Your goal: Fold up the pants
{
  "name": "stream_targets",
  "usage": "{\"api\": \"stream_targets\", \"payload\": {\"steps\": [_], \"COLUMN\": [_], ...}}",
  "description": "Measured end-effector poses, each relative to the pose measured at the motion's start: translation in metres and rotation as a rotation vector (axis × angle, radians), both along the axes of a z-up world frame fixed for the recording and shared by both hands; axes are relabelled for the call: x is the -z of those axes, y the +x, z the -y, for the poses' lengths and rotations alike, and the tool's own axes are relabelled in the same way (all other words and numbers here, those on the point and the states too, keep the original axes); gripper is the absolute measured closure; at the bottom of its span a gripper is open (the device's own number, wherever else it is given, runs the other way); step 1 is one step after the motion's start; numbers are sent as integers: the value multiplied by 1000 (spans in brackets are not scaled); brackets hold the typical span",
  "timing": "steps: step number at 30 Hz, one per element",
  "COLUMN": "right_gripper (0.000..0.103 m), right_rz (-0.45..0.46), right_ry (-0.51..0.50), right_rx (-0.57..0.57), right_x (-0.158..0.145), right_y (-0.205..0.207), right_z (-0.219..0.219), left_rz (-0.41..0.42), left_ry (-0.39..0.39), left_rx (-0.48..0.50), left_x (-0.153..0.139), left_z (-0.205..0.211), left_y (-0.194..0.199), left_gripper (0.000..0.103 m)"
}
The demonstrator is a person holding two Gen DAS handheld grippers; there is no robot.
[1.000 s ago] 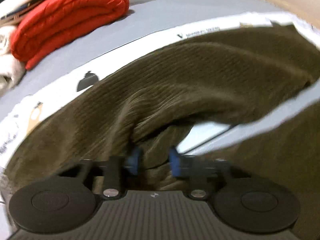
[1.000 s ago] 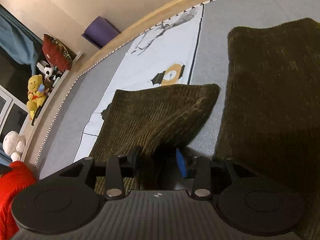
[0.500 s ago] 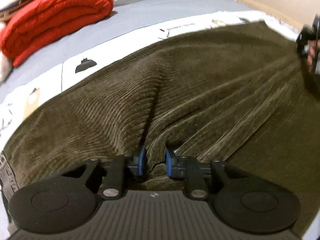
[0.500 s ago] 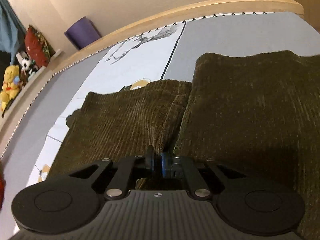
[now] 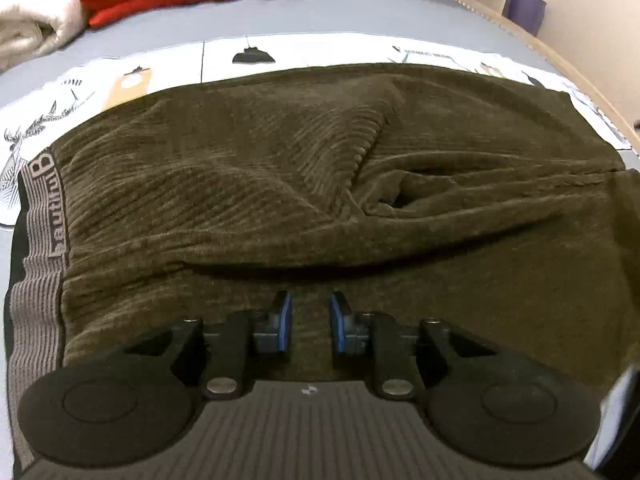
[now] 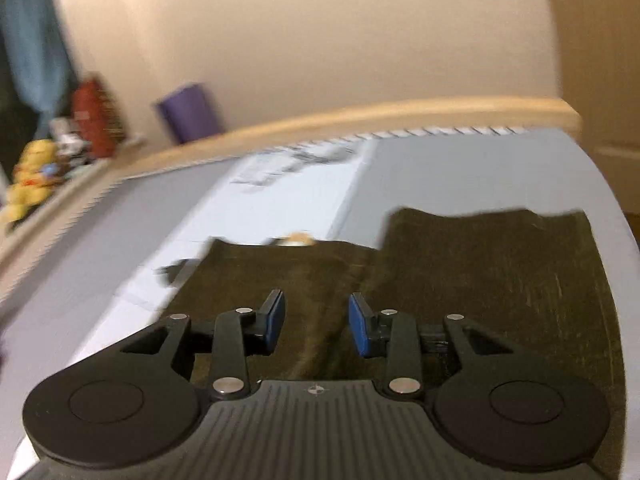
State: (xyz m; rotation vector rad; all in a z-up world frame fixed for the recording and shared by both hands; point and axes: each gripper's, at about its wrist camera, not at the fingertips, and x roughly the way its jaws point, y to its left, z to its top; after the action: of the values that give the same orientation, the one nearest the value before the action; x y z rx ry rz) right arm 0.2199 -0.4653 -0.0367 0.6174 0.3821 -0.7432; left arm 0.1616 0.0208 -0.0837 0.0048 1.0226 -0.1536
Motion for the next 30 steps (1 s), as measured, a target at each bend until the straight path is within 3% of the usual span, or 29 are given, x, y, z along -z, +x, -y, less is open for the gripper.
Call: {"api": "stream_targets", "payload": {"steps": [3,6,14,18,24,30], "right_gripper": [62,62,58,58,58,56], "right_rz": [85,105,128,45,-175,-306], "right_ry": [20,2,-66,-121,-132,-169], "right_rx": [-237,-412,-759,-891,-1025,-1158], "right_x": [-18,-34,-69,-68,-27,5], "right_y": [-23,-48,-124,-147,-161,-165], "right_z": [-25,-54,-118,-137,-144,-183], "left_rz": [83,150,330,309,239,89], "left_ry": [-55,-89,-51,-5,25,-86], "left_rx": [-23,-31,17,11,-20,-220], "left_x": [-30,-55,-97,-91,-79,-48], "left_z": [-6,-12,-44,-65,-98,-136], "left_y": [-18,-43,-116,-124,-109,-87], "left_gripper": [75,70,59,59,59,59]}}
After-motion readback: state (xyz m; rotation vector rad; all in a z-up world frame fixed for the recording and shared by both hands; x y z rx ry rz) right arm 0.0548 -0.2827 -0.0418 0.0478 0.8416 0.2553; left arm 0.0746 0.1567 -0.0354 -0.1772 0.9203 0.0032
